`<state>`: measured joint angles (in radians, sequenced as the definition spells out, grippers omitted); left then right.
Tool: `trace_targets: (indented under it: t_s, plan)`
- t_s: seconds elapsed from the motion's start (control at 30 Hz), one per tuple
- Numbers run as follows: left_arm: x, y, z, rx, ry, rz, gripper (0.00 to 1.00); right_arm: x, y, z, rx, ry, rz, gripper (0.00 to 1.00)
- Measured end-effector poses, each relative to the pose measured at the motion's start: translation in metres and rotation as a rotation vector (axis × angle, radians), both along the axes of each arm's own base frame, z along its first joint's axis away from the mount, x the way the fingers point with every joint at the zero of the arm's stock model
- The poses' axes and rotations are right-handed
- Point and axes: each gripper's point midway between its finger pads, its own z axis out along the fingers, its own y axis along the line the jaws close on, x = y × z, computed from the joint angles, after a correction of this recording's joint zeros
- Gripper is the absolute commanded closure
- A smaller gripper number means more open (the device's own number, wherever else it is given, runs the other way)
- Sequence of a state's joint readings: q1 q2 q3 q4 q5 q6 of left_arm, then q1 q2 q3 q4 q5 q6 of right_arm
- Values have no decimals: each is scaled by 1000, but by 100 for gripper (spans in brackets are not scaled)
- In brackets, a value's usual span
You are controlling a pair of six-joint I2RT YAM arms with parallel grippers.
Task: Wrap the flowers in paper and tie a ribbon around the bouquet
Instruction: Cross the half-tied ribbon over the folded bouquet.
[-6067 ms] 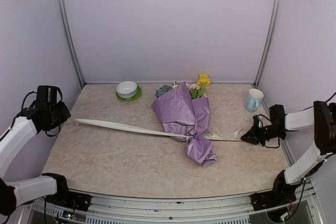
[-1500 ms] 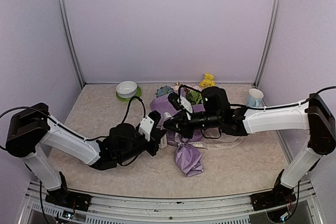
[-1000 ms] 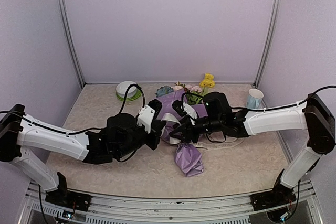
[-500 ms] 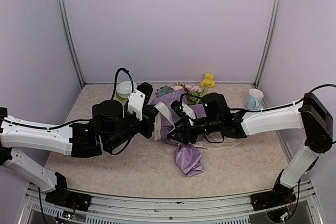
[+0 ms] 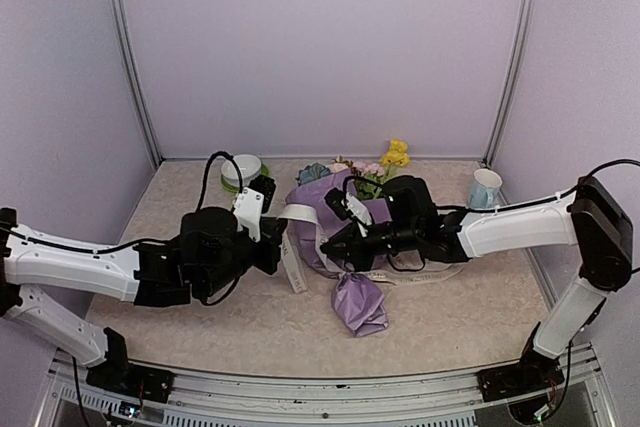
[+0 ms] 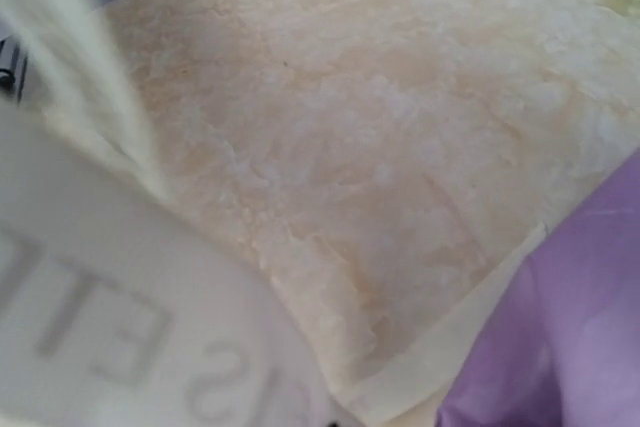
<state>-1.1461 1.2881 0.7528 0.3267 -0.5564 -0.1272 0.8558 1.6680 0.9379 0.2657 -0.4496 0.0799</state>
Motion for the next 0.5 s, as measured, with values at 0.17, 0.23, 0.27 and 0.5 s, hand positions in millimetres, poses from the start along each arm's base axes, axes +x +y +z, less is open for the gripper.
trace_targets:
  t_s: [0.17,0.23,0.27,0.5]
  plan:
    - [-18,-6,-136,288,187,1,71,0,-7,19,23,-7,-30,100]
    - [-42,-21,-190,461,227,-57,44,-2,-9,26,37,-9,-34,100]
    - [-54,-28,-210,526,234,-85,35,-3,-10,28,39,-7,-37,100]
    - [-70,-42,-184,394,205,-152,5,-4,-15,24,28,5,-53,100]
